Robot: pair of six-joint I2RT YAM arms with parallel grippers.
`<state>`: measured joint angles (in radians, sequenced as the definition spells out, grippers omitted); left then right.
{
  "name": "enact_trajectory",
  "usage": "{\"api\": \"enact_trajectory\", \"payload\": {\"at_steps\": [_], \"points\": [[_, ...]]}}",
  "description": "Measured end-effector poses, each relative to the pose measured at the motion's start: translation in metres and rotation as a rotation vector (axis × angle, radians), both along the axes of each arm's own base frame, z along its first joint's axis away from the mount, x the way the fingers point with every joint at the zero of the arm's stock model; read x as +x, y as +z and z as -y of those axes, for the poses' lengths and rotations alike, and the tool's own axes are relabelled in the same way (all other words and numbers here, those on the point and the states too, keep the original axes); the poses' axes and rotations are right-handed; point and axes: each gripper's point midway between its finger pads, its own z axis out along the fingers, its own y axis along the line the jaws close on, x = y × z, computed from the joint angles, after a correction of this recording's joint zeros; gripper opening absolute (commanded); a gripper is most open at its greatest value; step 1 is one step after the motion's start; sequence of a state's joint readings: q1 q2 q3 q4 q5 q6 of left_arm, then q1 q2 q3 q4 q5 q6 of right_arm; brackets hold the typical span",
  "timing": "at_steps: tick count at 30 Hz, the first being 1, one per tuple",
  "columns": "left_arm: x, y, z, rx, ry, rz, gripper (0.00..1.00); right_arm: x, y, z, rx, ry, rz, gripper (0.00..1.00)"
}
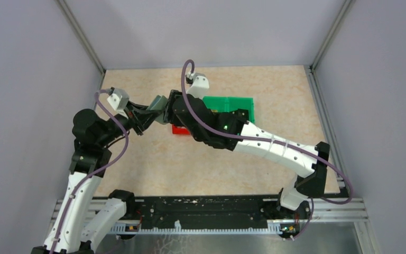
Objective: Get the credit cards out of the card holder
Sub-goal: Open the card holder.
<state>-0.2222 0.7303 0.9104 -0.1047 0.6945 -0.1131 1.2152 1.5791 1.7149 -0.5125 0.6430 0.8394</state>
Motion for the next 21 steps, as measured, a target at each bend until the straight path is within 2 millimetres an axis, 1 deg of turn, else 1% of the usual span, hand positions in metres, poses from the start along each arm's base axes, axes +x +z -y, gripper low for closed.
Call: {"api": "enact_trajectory", "payload": {"at_steps": [1, 3, 10, 15, 17, 19, 21], "points": [[0.001, 0.0, 0.0, -0.005, 0.006, -0.005, 0.0, 0.001, 0.001, -0.001, -0.016, -0.001, 0.009, 0.48], [0.002, -0.001, -0.001, -0.014, 0.014, -0.021, 0.0, 0.002, 0.002, -0.003, -0.043, 0.001, 0.025, 0.45], [0.007, -0.012, -0.002, -0.025, 0.032, -0.063, 0.0, 0.006, -0.006, -0.009, -0.125, -0.001, 0.035, 0.45], [0.009, -0.017, -0.001, -0.045, 0.031, -0.104, 0.0, 0.009, -0.012, -0.007, -0.161, -0.013, 0.039, 0.44], [0.01, -0.017, 0.001, -0.058, 0.026, -0.12, 0.0, 0.01, -0.012, -0.005, -0.175, -0.017, 0.049, 0.4], [0.011, -0.018, 0.002, -0.07, 0.019, -0.14, 0.0, 0.011, -0.011, -0.003, -0.19, -0.023, 0.06, 0.32], [0.011, -0.019, 0.005, -0.081, 0.004, -0.161, 0.0, 0.011, -0.011, -0.002, -0.203, -0.027, 0.073, 0.28]]}}
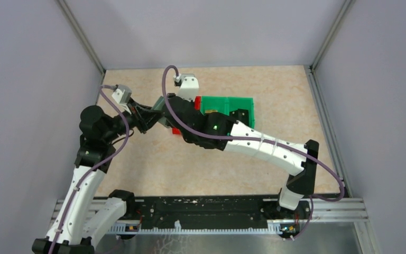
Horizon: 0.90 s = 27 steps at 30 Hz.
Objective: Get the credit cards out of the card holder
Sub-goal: Open the card holder.
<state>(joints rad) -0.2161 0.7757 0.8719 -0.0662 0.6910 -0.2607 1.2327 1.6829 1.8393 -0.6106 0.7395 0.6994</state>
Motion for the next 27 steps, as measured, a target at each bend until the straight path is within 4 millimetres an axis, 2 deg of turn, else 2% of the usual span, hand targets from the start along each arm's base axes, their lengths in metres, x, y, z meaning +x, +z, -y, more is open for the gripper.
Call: {"api": "enact_trajectory", "payload": {"at_steps": [4, 8, 11, 14, 19, 27], "points": [[0.0, -0.002, 0.002, -0.015, -0.012, -0.034, 0.0, 0.0, -0.002, -0.001, -0.01, -0.006, 0.021, 0.27], [0.001, -0.004, 0.003, -0.026, -0.014, -0.056, 0.0, 0.002, -0.005, 0.002, -0.018, -0.016, 0.027, 0.45], [0.002, -0.002, 0.004, -0.033, -0.016, -0.066, 0.0, 0.004, -0.008, 0.008, 0.013, -0.027, 0.005, 0.5], [0.002, 0.0, 0.005, -0.037, -0.02, -0.068, 0.0, 0.006, -0.01, 0.013, 0.125, -0.012, -0.046, 0.5], [-0.007, 0.007, 0.011, -0.052, -0.075, -0.076, 0.0, -0.002, -0.012, 0.019, 0.412, 0.094, -0.112, 0.49], [-0.01, 0.032, 0.011, -0.075, -0.086, -0.005, 0.0, -0.004, 0.012, 0.01, 0.663, 0.251, -0.125, 0.44]]}}
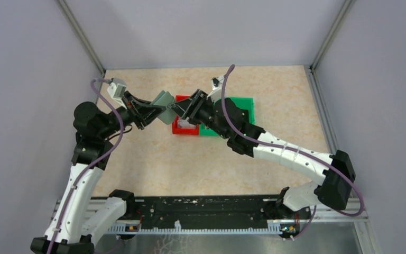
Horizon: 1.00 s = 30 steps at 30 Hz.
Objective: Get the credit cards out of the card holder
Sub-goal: Open the card holder.
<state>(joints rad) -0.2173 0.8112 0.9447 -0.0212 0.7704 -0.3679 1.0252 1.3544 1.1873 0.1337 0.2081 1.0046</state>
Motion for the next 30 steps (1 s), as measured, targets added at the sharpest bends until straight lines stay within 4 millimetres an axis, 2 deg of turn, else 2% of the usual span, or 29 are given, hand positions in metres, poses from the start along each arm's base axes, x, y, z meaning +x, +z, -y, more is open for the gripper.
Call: {"api": "enact_trajectory", "payload": {"at_steps": [9, 16, 30], "points": [[-0.002, 0.021, -0.002, -0.016, 0.005, 0.072, 0.0, -0.003, 0.02, -0.005, 0.217, 0.121, 0.008, 0.42], [-0.009, 0.038, -0.002, -0.027, -0.005, 0.133, 0.0, -0.014, 0.036, -0.004, 0.346, 0.208, 0.052, 0.39], [-0.022, 0.072, -0.002, -0.052, -0.025, 0.255, 0.0, -0.039, 0.075, 0.002, 0.52, 0.347, 0.178, 0.41]]}}
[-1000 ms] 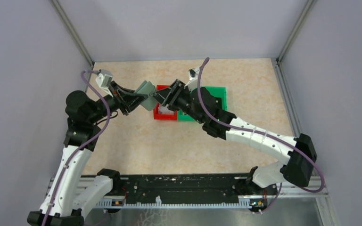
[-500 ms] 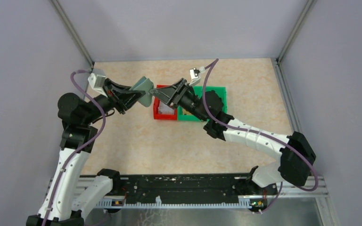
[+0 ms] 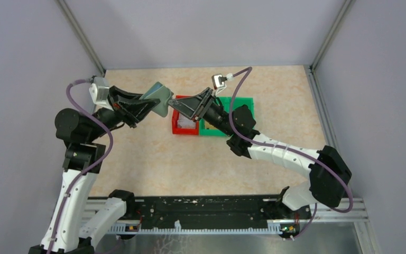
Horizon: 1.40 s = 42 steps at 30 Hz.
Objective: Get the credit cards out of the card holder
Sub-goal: Open the card holder.
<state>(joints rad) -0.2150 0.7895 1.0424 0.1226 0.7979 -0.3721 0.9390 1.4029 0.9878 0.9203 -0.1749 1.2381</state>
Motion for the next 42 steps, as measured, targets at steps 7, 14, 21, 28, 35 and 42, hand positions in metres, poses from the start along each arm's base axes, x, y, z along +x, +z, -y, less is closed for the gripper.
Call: {"api": "enact_trajectory", "payload": {"at_steps": [7, 14, 21, 28, 35, 42], "points": [[0.003, -0.004, 0.0, 0.009, 0.003, -0.015, 0.0, 0.0, -0.003, -0.003, -0.063, -0.027, 0.021, 0.54], [0.003, -0.005, 0.002, 0.007, -0.011, -0.028, 0.0, -0.006, 0.0, 0.0, -0.096, -0.051, 0.014, 0.54], [0.005, -0.002, 0.001, 0.004, 0.004, -0.014, 0.0, -0.003, 0.002, -0.004, 0.009, 0.016, -0.035, 0.51], [-0.004, 0.004, -0.001, 0.017, 0.002, 0.04, 0.0, -0.011, 0.008, -0.002, 0.046, 0.066, -0.031, 0.49], [-0.007, 0.0, -0.003, 0.063, 0.017, 0.092, 0.0, -0.017, 0.005, -0.005, 0.037, 0.109, -0.034, 0.49], [-0.006, -0.006, -0.004, 0.117, 0.039, 0.142, 0.0, -0.018, 0.0, -0.008, 0.019, 0.134, -0.042, 0.47]]}}
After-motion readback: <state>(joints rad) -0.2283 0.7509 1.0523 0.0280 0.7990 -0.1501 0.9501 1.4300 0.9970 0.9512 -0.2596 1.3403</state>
